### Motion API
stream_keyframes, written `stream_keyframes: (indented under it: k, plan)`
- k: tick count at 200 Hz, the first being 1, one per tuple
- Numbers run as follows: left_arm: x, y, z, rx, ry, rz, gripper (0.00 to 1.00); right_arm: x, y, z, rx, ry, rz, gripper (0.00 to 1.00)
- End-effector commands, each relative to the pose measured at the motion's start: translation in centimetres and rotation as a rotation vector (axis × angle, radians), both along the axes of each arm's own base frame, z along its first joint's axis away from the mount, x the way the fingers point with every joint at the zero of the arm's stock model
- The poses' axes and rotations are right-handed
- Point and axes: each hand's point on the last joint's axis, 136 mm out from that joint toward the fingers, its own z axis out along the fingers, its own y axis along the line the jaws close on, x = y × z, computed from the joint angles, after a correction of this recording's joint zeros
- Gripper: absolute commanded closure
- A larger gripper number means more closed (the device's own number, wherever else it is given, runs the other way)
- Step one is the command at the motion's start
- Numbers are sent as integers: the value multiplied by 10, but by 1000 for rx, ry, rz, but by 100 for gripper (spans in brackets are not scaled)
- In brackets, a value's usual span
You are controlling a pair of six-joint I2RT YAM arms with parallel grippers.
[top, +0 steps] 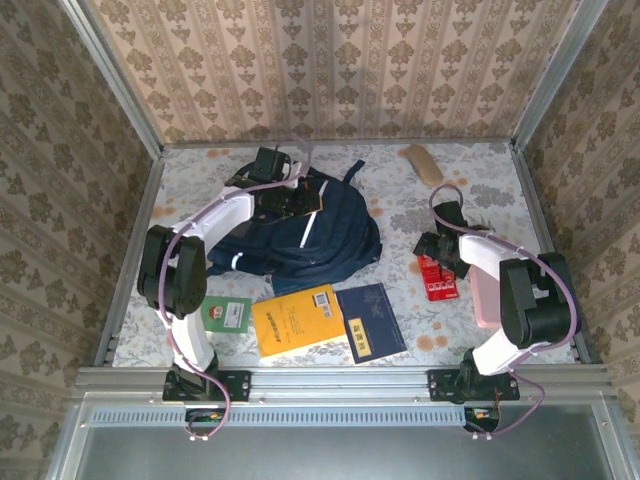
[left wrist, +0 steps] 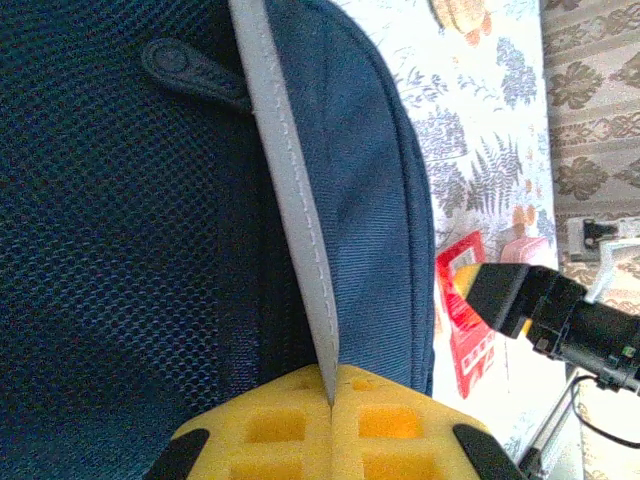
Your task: Pack books, pencil case, and school supplies into a backpack
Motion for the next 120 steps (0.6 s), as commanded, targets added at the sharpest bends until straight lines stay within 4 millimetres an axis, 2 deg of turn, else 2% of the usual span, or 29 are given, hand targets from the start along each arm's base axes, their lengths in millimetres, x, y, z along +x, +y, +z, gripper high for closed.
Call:
stream_keyframes:
  k: [1, 30, 60, 68, 72, 94, 120]
  plan:
    - [1, -3, 22, -50, -54, 6, 100, -14, 21, 5, 153, -12, -31, 10]
    - [0, -11, 19, -99, -11, -13, 100, -22, 48, 7, 333, -48, -81, 12]
    - [0, -10, 18, -104, -9, -11, 100, -30, 81, 12, 434, -47, -11, 16]
    - [-1, -11, 19, -108, -11, -13, 100, -35, 78, 11, 386, -30, 10, 16]
    - [-1, -11, 19, -109, -8, -13, 100, -37, 75, 17, 359, -48, 20, 16]
    - [-1, -13, 16, -121, 2, -18, 100, -45, 48, 21, 239, -58, 9, 18]
    - [-1, -15, 10, -126, 20, -20, 100, -42, 30, 23, 175, -63, 26, 21]
